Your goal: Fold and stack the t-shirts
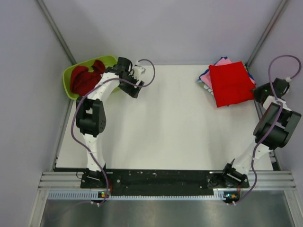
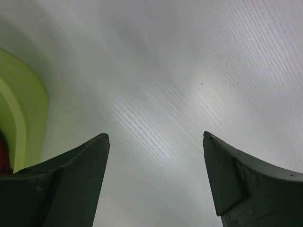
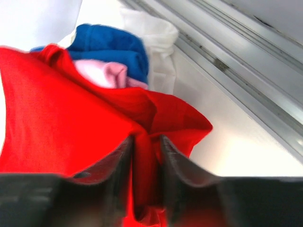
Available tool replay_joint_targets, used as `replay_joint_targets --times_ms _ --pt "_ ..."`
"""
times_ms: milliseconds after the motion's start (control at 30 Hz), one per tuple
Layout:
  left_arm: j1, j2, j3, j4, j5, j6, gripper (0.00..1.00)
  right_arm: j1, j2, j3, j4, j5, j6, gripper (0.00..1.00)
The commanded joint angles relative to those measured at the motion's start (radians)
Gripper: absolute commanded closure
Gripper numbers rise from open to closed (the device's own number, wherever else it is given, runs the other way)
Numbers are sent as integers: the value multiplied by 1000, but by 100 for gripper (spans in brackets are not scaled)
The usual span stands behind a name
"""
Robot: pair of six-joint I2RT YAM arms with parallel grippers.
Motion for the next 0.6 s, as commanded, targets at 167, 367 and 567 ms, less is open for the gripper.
replay_joint_targets --times_ms 167,367,567 --pt "5 17 16 23 17 12 16 -12 -98 -80 44 144 182 29" --pt "5 23 17 21 50 -4 16 -7 -94 -222 221 112 386 22" --pt "5 24 10 13 67 -10 16 -1 -43 -236 374 113 474 23"
